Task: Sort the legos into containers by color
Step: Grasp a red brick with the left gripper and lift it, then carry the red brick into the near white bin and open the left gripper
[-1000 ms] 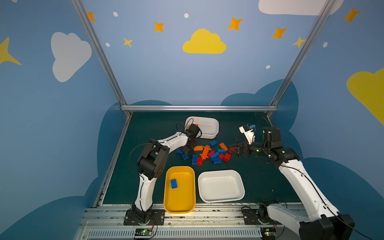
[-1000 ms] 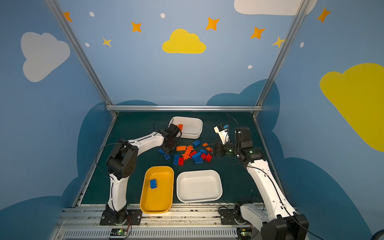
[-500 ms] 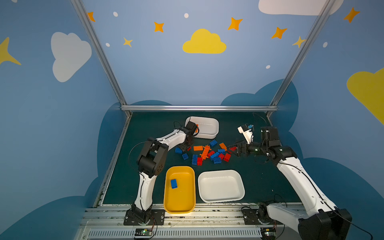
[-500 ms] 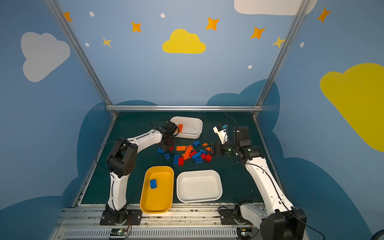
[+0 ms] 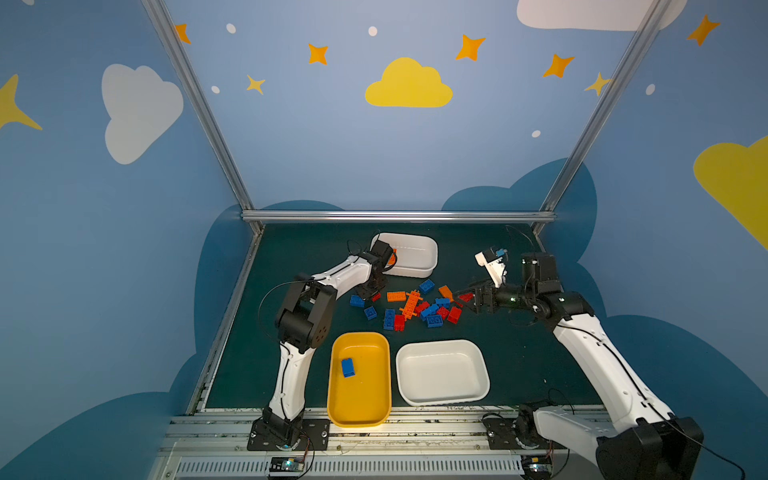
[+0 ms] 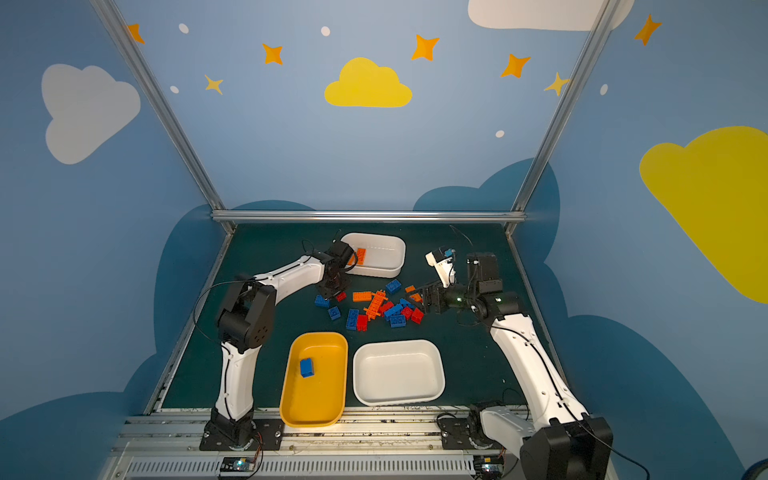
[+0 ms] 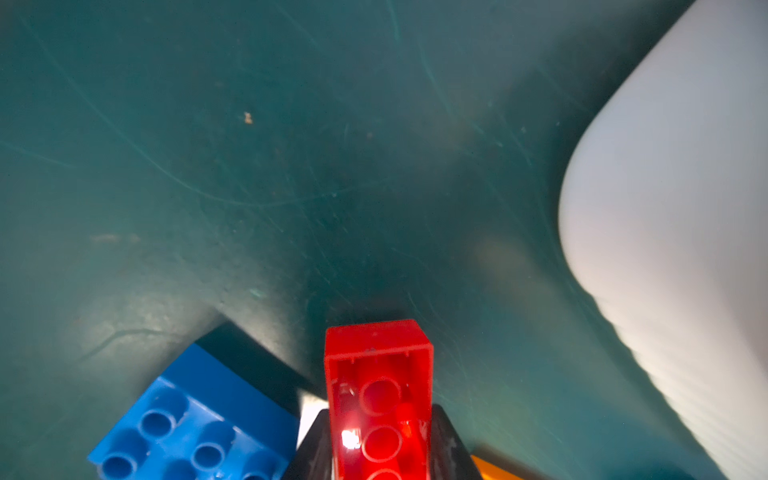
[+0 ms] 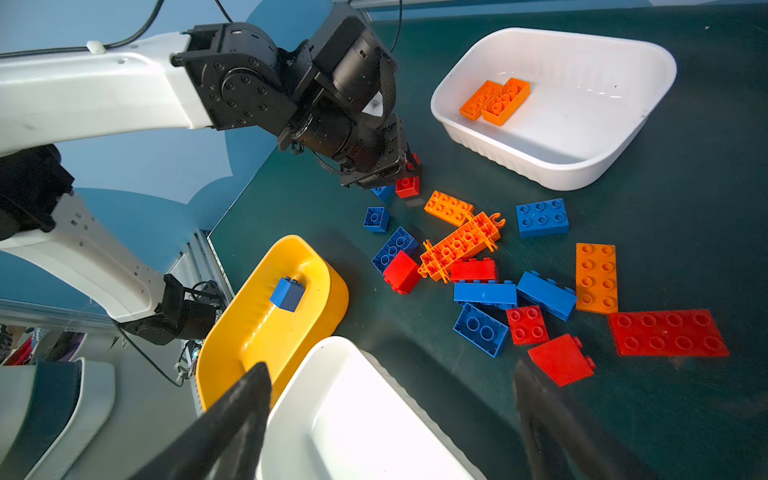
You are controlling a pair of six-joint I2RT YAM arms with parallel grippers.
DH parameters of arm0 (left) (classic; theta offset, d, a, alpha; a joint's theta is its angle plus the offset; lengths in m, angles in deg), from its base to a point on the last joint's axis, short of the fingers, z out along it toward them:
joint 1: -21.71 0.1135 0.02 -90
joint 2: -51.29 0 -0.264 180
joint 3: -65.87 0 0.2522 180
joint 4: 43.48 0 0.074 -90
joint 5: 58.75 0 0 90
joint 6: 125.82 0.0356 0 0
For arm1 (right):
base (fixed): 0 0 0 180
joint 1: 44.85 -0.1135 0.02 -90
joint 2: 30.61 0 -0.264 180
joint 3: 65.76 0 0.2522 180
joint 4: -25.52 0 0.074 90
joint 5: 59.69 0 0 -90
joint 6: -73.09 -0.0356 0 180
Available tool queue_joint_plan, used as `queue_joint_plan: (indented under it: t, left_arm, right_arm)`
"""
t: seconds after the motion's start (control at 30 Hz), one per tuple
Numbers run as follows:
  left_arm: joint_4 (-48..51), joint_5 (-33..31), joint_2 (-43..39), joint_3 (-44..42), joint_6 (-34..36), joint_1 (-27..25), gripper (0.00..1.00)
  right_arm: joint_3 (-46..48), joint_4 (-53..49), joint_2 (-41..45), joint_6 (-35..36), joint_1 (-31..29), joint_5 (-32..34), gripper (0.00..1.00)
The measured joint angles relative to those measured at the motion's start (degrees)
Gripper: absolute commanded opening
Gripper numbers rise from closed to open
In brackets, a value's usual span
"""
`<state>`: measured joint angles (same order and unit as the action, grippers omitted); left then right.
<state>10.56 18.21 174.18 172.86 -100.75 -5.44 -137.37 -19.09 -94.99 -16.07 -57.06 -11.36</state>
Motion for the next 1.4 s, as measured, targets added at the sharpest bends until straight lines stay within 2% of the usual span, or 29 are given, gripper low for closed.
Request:
queue_joint_plan:
  t: [0.27, 0.53, 0.73, 1.0, 1.2, 1.4]
  left_arm:
    - [1.2, 1.09, -2.47, -0.28, 7.04, 0.11, 0.36]
    - [1.77, 4.55, -14.16, -3.02, 16.31, -2.25, 0.35]
    - [3.28, 8.44, -22.14, -6.25, 23.1, -9.77, 0.36]
    - [5.73, 15.28, -27.34, -11.69, 31.74, -22.47, 0.35]
    - [6.99, 16.76, -27.87, -13.38, 31.85, -29.66, 0.35]
    - [5.4, 17.77, -27.87, -19.43, 29.46, -33.42, 0.36]
  right_arm:
    - [0.0, 0.04, 0.0, 0.0, 0.22, 0.02, 0.9]
    - [0.0, 0.17, 0.0, -0.2, 0.52, 0.02, 0.9]
    - [0.07, 0.2, 0.63, -1.09, 0.76, 0.0, 0.9]
    - [1.22, -1.95, 4.46, -1.03, 1.66, 0.55, 0.9]
    - [1.22, -4.28, 5.29, -0.66, 2.16, 1.09, 0.9]
    - [1.22, -5.62, 5.25, -0.42, 2.32, 1.57, 0.9]
